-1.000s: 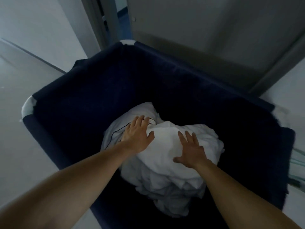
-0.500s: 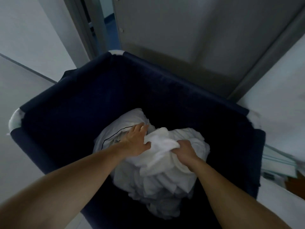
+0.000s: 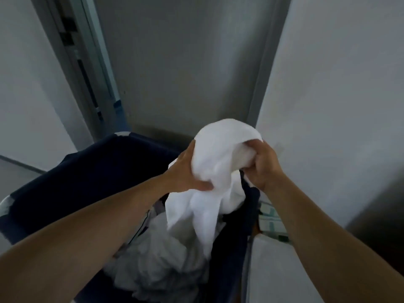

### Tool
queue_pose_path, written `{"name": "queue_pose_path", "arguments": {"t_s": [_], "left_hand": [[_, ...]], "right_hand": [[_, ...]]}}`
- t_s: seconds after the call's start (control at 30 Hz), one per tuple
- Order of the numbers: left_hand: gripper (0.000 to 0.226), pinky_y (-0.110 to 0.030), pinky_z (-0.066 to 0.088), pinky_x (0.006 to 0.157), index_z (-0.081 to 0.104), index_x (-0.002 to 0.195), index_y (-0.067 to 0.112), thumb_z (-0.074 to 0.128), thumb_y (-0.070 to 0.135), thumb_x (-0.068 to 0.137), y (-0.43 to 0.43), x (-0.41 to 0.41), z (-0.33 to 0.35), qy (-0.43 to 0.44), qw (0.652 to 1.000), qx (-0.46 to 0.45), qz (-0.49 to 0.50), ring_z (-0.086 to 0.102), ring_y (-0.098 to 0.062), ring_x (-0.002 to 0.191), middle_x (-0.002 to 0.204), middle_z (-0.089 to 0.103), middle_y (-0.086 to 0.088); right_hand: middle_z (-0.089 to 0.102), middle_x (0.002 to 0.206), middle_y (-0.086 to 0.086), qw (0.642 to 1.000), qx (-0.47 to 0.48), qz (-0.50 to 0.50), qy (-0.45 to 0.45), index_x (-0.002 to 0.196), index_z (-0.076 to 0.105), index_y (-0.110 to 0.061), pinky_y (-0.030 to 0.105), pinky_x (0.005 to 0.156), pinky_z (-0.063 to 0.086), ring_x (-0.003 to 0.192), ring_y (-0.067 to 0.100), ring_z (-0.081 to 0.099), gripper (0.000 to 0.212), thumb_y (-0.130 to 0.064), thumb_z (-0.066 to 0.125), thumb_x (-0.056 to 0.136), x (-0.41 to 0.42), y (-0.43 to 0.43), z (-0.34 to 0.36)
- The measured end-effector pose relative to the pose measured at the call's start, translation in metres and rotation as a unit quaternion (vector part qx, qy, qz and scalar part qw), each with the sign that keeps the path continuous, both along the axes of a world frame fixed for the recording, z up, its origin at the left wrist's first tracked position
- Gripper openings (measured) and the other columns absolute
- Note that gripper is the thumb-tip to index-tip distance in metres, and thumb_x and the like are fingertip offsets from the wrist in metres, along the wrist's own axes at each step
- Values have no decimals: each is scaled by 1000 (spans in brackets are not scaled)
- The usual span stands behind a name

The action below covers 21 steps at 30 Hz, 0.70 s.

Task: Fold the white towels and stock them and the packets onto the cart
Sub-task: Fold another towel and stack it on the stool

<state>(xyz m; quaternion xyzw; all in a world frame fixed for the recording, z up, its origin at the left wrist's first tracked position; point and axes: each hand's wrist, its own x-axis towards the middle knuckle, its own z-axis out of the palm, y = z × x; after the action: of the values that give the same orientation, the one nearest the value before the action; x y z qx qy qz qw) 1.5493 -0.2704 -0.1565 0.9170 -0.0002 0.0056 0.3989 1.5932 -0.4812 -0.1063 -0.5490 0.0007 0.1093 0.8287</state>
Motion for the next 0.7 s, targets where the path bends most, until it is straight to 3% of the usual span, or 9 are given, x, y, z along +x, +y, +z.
{"name": "queue_pose_path", "arguments": {"t_s": [0.07,0.17,0.3,0.4,0.53,0.6,0.7], "left_hand": [[134,-48,40,110,9,152,46,91,63,48,-35,9,29,-74,996,-46,23,35,-14,141,154,31,16],[99,-36,47,94,34,144,32,90,45,64,-92,12,87,-145,985,-77,58,53,-13,115,130,53,15],[70,-31,47,80,48,131,19,85,35,73,-161,17,155,-213,969,-111,63,59,-16,99,112,60,7],[53,-26,52,69,58,118,19,83,31,73,-212,19,188,-242,954,-166,55,66,-14,93,102,67,7],[45,-36,59,70,59,107,19,80,27,68,-270,15,217,-242,937,-249,39,68,-14,84,93,69,5],[43,-35,58,71,59,107,18,79,27,70,-291,13,222,-235,932,-273,37,68,-16,84,94,69,3],[28,-37,58,67,59,96,17,74,26,74,-312,14,223,-193,926,-318,62,66,-21,79,90,67,0]], "right_hand": [[71,100,10,998,51,-3,-27,117,65,-10,37,63,58,87,27,68,26,-12,56,93,-11,-27,38],[70,107,11,991,112,-18,-74,130,59,-4,40,73,57,93,26,70,38,-14,53,94,-27,-74,87],[67,121,17,979,150,-57,-129,134,58,-1,51,88,53,110,34,66,42,-17,55,95,-50,-132,137],[69,118,16,967,153,-63,-193,128,61,-3,55,94,50,109,33,67,39,-23,59,95,-65,-170,165],[65,128,8,945,24,-126,-301,132,54,-16,48,93,56,115,24,66,48,-29,70,89,-85,-216,182],[52,142,-3,917,-122,-181,-335,141,44,-27,38,103,49,130,13,53,70,-39,78,80,-94,-239,174],[27,156,-9,850,-379,-229,-286,153,26,-33,36,111,35,142,10,31,99,-49,83,73,-103,-271,146]]}}
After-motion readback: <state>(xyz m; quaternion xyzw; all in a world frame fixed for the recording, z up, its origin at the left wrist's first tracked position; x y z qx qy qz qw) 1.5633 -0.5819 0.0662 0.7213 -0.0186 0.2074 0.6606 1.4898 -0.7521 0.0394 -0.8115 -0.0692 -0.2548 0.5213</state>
